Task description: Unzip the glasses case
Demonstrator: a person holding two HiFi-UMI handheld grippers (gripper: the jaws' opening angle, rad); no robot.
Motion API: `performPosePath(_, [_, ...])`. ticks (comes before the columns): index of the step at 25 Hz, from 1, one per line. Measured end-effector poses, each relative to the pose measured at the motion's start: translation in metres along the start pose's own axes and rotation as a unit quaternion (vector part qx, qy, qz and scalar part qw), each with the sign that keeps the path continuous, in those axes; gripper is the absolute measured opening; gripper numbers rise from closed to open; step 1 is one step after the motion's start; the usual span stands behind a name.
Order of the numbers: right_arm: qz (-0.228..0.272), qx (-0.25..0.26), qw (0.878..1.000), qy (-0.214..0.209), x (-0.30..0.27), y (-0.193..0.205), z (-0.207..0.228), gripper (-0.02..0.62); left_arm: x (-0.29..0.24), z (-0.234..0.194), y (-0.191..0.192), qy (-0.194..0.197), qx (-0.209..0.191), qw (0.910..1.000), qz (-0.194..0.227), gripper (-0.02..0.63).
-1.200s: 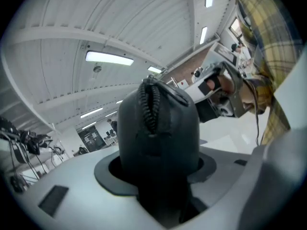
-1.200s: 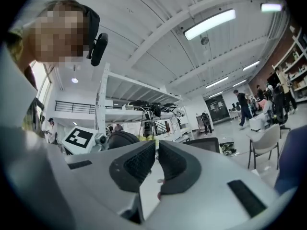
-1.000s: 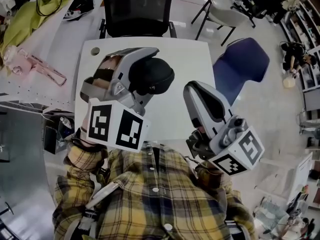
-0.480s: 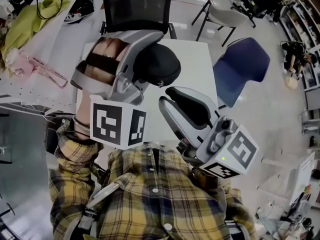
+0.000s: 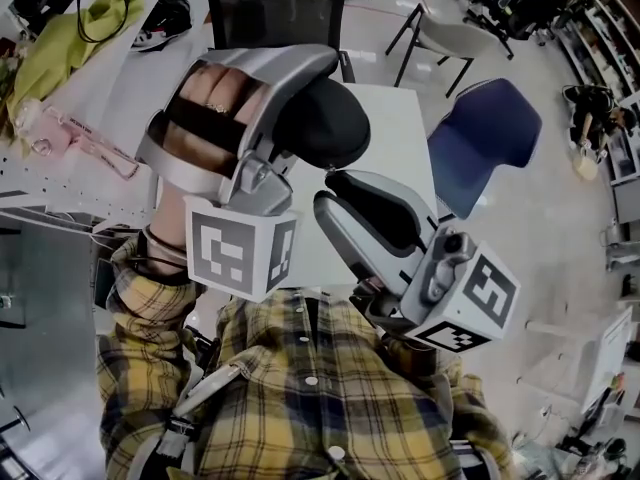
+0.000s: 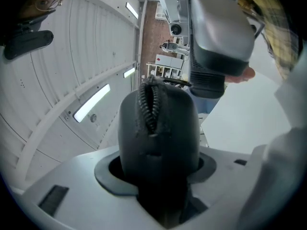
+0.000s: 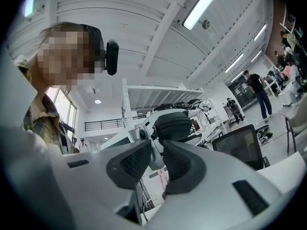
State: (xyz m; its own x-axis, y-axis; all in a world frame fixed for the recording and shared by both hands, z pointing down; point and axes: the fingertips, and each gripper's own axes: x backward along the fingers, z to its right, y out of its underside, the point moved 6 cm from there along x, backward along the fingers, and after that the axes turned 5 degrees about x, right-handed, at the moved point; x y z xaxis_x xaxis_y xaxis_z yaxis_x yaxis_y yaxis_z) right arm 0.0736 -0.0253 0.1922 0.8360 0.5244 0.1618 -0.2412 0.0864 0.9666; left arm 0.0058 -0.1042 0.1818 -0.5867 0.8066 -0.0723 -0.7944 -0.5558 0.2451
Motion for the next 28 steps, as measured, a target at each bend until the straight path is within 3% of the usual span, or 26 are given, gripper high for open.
performPosePath(16, [0.026,-0.052,0.998,-0.036,-0.006,-0.006,0.007,0.055,-0.011,0.0,0.0,-0.025,-0.058,0.9979,-0.014,0.242])
performPosePath(24, [0.022,-0.102,0.994,-0.022,-0.01,-0.002,0.017,0.016,-0.015,0.009,0.007,-0.043,-0.088,0.9948,-0.027,0.242])
performPosePath(28, [0.02,-0.107,0.994,-0.015,-0.01,-0.001,0.02,0.002,-0.017,0.005,0.006,-0.033,-0.081,0.9956,-0.032,0.242])
